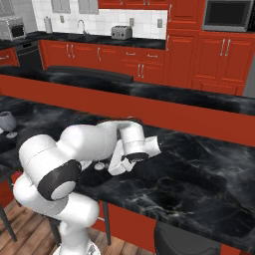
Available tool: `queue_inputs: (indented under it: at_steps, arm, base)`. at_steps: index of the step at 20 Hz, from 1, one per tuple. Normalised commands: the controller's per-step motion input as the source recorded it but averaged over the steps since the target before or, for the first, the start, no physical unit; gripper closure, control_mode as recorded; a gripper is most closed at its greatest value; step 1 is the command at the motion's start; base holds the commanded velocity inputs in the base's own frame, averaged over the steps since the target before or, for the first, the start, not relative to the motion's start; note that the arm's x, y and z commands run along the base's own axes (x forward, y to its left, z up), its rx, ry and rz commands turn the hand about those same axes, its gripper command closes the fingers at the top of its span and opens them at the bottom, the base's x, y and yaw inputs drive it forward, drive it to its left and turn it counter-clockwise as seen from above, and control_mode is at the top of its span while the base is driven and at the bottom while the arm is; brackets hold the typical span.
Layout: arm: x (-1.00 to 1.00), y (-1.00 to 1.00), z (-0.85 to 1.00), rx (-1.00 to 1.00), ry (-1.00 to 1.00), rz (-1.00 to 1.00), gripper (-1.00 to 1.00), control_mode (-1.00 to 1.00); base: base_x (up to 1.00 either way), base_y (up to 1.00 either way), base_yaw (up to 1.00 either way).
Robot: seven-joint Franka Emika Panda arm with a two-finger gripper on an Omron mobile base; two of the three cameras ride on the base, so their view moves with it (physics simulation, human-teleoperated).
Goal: Retrieve the wine glasses from the counter and place one next to each plate.
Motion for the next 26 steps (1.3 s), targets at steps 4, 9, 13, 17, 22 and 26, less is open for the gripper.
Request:
queue_inputs:
  at_steps: [4,9,13,17,22,26]
  arm:
    - [-0.94,0.00,1.00,0.00,-0.34,0.00,-1.00,-1.00]
    - [-0.65,0.14,1.00,0.00,-0.31,0.03,-1.00,-1.00]
    - [-0.38,0.08,1.00,0.00,-0.14,0.01,-1.00,-1.00]
    - [-0.28,0.04,1.00,0.00,-0.08,0.07,-1.00,-1.00]
    - [-0.50,0.04,1.00,0.00,-0.03,0.11,-1.00,-1.00]
    - [-0.94,0.00,1.00,0.00,-0.31,0.09,-1.00,-1.00]
  base:
    - [0.00,0.00,0.00]
    - [0.00,0.00,0.00]
    - [0.00,0.00,0.00]
    - [0.00,0.00,0.00]
    - [0.00,0.00,0.00]
    - [0.00,0.00,0.00]
